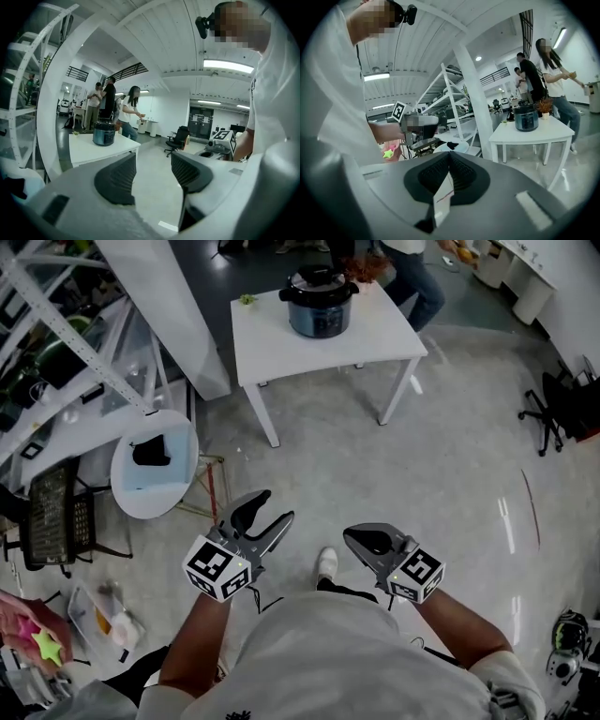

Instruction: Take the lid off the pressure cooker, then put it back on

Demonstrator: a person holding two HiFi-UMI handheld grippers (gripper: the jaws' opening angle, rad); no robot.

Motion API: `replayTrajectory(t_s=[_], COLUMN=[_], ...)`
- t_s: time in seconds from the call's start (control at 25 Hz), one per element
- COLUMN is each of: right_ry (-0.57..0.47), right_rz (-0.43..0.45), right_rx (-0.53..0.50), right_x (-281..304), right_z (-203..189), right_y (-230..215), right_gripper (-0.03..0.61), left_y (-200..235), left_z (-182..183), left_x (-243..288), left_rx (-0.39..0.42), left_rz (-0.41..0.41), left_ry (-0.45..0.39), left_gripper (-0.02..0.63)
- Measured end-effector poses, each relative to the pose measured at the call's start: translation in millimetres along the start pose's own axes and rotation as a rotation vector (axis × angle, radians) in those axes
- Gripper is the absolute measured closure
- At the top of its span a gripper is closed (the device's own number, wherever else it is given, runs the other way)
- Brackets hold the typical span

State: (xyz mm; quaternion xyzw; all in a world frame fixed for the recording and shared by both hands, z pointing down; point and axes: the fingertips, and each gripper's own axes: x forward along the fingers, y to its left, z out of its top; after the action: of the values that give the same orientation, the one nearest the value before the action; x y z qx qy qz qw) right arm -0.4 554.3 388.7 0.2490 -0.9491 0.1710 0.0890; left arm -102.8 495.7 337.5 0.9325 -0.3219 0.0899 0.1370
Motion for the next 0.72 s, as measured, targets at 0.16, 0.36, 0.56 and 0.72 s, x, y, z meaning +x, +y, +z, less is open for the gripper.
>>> replayTrajectory(t_s=[0.16,0.36,0.56,0.72], right_ry=[-0.012,-0.031,-0.032,-0.028], right_rz=[-0.02,-0.047,-0.071,-0.108], right_rx=[0.005,0.031,0.047,0.055], right_x=[-3.2,-0.2,14.2,30.4], right_z=[8.6,18.2,19.7,27.0], right_y=[-47.4,-86.8,-119.3,-148.5], right_gripper=[0.568,0.568,0.568,0.568], left_y=[16.4,36.4,71.1,113.0], left_z=[19.1,37.8,56.1,78.3], left_x=[45.8,86.6,120.9,151.9], left_rx=[0.018,0.052,0.094,0.126], left_rz=[-0.011,-0.046,-0.091,-0.132], left_ry=[-0.002,0.015,0.008,-0.013], left_gripper=[0.38,0.38,0.38,0.38])
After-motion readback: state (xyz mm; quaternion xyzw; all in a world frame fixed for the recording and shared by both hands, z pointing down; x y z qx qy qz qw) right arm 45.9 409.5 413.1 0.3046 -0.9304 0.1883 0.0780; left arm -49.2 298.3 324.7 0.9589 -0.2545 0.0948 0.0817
